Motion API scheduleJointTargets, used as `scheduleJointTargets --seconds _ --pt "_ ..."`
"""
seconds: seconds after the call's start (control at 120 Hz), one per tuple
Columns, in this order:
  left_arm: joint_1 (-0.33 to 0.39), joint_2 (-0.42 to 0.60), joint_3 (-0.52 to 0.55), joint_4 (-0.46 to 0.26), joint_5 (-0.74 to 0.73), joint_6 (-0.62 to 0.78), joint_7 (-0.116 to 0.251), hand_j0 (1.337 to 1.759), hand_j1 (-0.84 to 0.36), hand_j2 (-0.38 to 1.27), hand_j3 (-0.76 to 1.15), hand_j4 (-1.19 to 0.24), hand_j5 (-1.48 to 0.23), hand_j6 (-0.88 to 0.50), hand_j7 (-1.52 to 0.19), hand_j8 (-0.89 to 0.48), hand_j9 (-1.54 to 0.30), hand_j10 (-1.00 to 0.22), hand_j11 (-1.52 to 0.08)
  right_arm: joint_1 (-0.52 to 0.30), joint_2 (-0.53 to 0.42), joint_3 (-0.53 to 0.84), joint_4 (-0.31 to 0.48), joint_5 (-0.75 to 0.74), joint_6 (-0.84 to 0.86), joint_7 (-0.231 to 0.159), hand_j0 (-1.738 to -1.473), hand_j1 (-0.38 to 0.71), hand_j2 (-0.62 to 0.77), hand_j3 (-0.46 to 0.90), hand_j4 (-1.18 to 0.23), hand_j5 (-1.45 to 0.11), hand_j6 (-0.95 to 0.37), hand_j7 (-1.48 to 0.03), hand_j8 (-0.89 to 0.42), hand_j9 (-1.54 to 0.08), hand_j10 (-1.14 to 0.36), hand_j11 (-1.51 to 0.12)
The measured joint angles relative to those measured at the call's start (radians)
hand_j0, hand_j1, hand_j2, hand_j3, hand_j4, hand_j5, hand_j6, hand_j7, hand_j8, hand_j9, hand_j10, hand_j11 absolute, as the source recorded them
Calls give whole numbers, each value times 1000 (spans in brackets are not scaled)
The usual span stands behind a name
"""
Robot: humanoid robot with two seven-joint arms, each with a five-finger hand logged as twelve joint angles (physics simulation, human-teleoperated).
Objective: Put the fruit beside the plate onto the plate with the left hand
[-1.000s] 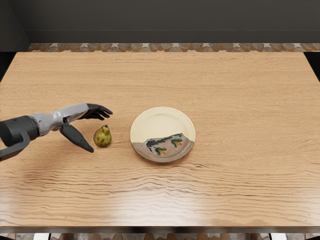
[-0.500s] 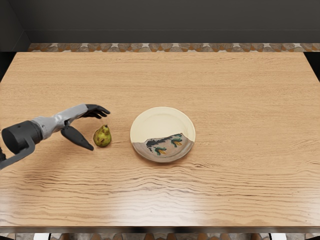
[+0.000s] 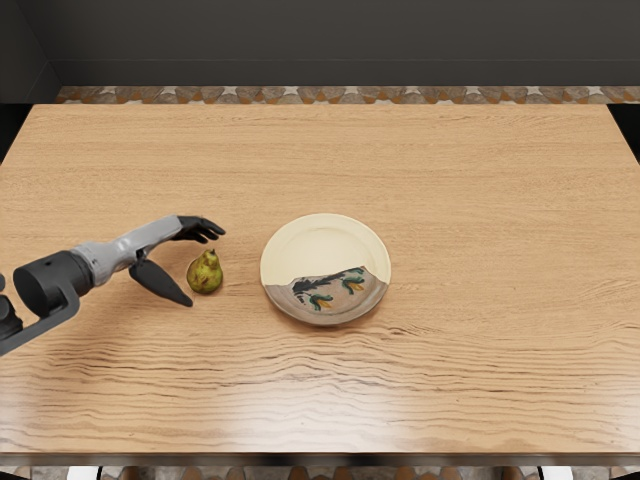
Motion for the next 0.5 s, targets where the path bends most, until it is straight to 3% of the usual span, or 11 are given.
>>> scheduleJointTargets --seconds 0.5 --pt "-5 -1 0 -6 -2 -7 5 1658 -72 76 0 -358 -461 -359 -461 -359 -461 -358 -460 0 0 0 0 -2 0 0 -1658 -349 0 0 0 0 -1 0 0 0 0 0"
